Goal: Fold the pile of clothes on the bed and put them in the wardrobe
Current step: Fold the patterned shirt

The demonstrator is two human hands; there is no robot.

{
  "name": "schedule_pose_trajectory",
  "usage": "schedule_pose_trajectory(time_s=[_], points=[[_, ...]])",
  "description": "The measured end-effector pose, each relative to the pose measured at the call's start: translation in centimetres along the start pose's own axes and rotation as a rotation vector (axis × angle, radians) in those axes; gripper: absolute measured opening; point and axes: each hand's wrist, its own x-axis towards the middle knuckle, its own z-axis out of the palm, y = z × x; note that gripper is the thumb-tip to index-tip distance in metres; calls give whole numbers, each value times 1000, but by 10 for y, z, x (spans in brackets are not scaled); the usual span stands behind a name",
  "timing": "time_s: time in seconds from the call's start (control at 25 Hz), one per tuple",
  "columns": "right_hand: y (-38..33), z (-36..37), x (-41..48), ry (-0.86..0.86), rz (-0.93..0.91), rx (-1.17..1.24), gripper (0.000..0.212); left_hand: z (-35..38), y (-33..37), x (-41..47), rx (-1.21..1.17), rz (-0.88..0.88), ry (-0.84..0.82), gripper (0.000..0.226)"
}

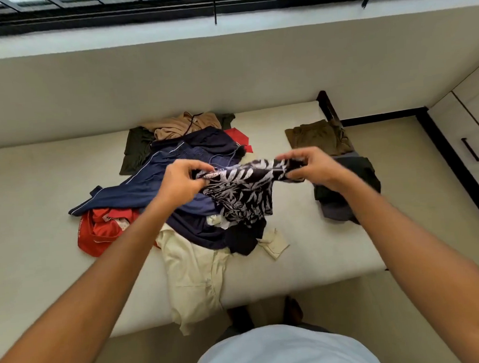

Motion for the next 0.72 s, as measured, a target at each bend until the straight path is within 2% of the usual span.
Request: schedule_pose_trajectory(time_s=[0.12, 0.28, 0.36, 0.48, 0.52, 0.56, 0.64, 0.72], points=[[43, 30, -15, 101, -1, 134, 38, 26, -30, -25, -134, -151, 34, 31], [64, 41, -19, 267, 38, 410, 24, 29, -39, -38, -510, -368, 77, 10], [52, 40, -19, 260, 22, 508, 23, 29, -30, -37, -645, -363, 122, 5], [34, 35, -20, 132, -63, 810, 32, 26, -21, -24, -709, -356, 216, 10], [31, 36, -18, 105, -62, 799, 35, 26, -22, -21, -727, -413, 206, 12], [31, 39, -14, 122, -39, 680, 37, 26, -25, -18, -737, -479, 147, 14], [33, 47, -3, 237, 22, 323, 36, 27, -26, -14, -718, -578, -25, 20], [27, 48, 8, 317, 81, 224, 33, 19, -16, -5, -750, -577, -107, 21]])
